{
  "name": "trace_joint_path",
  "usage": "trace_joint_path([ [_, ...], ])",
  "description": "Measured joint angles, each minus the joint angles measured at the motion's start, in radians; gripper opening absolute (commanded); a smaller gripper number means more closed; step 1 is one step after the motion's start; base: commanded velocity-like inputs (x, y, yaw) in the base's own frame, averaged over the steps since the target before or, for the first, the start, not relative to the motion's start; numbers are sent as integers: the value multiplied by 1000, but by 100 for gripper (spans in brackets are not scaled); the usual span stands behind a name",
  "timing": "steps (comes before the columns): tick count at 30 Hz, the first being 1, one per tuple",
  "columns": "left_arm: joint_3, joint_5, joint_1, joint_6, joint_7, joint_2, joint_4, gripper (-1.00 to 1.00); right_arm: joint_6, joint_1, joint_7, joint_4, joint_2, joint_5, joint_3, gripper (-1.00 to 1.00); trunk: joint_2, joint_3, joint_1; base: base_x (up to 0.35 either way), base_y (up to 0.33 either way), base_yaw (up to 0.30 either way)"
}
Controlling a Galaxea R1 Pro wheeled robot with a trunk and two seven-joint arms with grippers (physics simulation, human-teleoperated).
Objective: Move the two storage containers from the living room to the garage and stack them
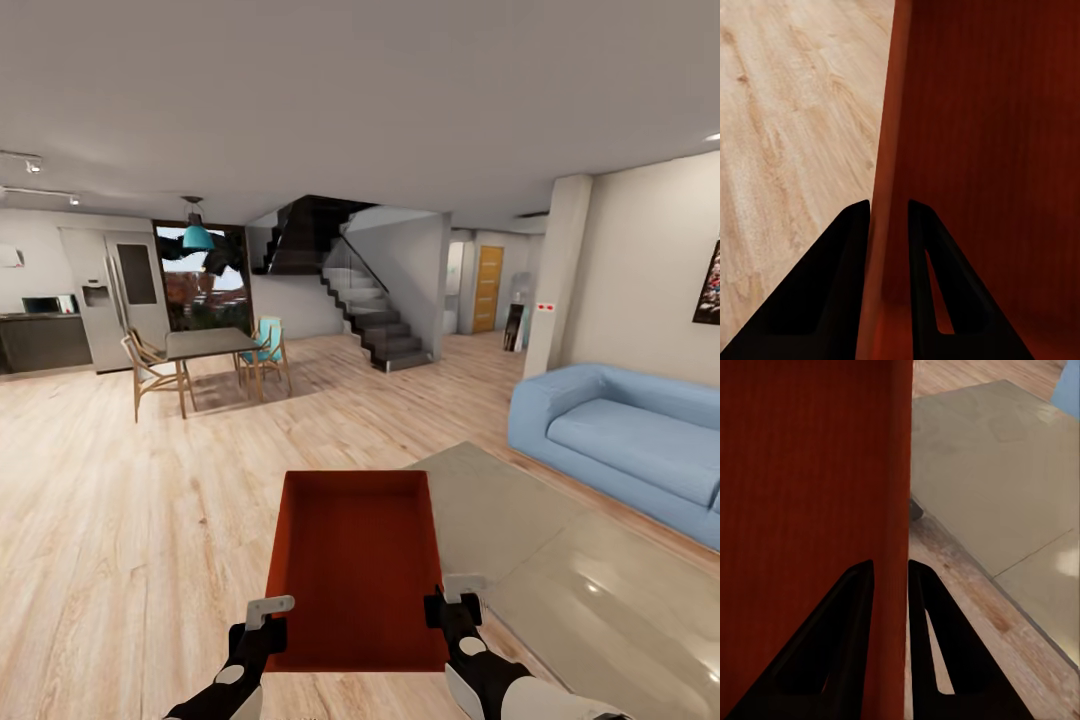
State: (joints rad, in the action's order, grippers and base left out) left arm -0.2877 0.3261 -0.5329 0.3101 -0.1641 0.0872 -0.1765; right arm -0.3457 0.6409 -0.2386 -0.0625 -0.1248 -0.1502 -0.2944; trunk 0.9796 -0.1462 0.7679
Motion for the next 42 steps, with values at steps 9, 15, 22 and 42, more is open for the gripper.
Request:
trace_joint_path([
  [9, -1, 1, 0, 0, 0, 0, 0, -100, 0, 0, -1, 0, 0, 1, 1, -100, 0, 0, 0, 0, 0, 300],
  [15, -1, 0, 0, 0, 0, 0, 0, -100, 0, 0, 0, -1, 0, 0, 0, -100, 0, 0, 0, 0, 0, 300],
  [22, 0, 0, 0, 0, 0, 0, 0, -100, 0, 0, 0, 0, 0, 0, 0, -100, 0, 0, 0, 0, 0, 300],
  [42, -3, 5, 0, 0, 3, -3, 1, -100, 0, 0, -4, 0, -2, -1, -2, -100, 0, 0, -1, 132, 0, 165],
])
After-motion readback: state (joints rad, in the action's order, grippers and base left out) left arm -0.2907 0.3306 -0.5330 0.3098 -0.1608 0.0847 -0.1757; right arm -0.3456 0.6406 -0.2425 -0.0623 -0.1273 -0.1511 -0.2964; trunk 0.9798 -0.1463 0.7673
